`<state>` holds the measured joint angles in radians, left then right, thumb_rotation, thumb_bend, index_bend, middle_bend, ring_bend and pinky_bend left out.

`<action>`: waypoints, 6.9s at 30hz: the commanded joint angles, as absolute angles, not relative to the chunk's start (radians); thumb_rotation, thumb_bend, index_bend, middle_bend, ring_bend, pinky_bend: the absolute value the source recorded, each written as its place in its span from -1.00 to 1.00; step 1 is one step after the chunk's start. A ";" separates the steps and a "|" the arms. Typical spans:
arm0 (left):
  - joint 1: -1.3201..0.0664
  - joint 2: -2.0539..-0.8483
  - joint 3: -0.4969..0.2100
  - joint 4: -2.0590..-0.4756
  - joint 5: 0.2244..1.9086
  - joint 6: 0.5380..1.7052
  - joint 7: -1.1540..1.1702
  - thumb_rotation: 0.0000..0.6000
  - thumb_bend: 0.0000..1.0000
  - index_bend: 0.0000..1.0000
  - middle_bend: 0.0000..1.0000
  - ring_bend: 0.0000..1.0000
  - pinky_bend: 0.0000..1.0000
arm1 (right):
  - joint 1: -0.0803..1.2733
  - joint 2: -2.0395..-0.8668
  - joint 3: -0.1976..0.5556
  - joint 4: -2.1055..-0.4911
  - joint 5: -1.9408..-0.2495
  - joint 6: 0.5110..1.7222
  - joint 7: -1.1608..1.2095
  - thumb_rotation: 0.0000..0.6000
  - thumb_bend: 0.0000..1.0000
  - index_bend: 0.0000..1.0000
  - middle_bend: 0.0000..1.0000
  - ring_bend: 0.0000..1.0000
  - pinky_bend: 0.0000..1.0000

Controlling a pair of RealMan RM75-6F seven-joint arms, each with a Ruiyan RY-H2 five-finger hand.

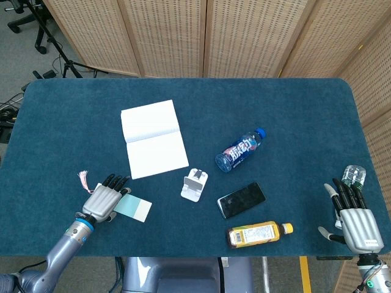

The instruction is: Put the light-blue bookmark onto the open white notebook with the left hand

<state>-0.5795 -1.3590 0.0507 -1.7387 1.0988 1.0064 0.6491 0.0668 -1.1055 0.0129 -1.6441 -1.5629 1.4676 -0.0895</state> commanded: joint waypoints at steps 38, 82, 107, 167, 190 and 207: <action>-0.588 -1.384 0.066 -1.716 1.083 1.015 0.678 1.00 -0.41 -0.45 -1.00 -1.00 -1.00 | 0.066 -1.106 0.012 -1.644 -1.566 1.470 -0.090 1.00 -1.00 -1.00 -1.00 -1.00 -1.00; -0.609 -1.342 0.020 -1.774 1.031 1.032 0.696 1.00 -0.35 -0.36 -1.00 -1.00 -1.00 | 0.065 -1.106 0.010 -1.645 -1.570 1.471 -0.090 1.00 -1.00 -1.00 -1.00 -1.00 -1.00; -0.851 -1.252 -0.125 -1.860 0.504 0.990 0.852 1.00 -0.35 -0.35 -1.00 -1.00 -1.00 | 0.066 -1.096 0.000 -1.645 -1.592 1.471 -0.066 1.00 -1.00 -1.00 -1.00 -1.00 -1.00; -1.293 -1.561 -0.320 -1.424 -0.233 1.107 1.146 1.00 -0.36 -0.27 -1.00 -1.00 -1.00 | 0.072 -1.049 -0.027 -1.617 -1.658 1.489 0.113 1.00 -1.00 -1.00 -1.00 -1.00 -1.00; -1.310 -1.686 -0.460 -1.236 -0.315 1.143 1.252 1.00 -0.37 -0.23 -1.00 -1.00 -1.00 | 0.071 -1.039 -0.032 -1.604 -1.668 1.501 0.157 1.00 -1.00 -1.00 -1.00 -1.00 -1.00; -1.299 -1.749 -0.521 -1.140 -0.287 1.120 1.295 1.00 -0.37 -0.23 -1.00 -1.00 -1.00 | 0.071 -1.036 -0.028 -1.597 -1.662 1.506 0.179 1.00 -1.00 -1.00 -1.00 -1.00 -1.00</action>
<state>-1.2993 -1.7480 -0.5198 -1.1414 -0.2882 1.1209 1.2935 0.0712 -1.0360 -0.0285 -1.5973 -1.6623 1.5058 0.1789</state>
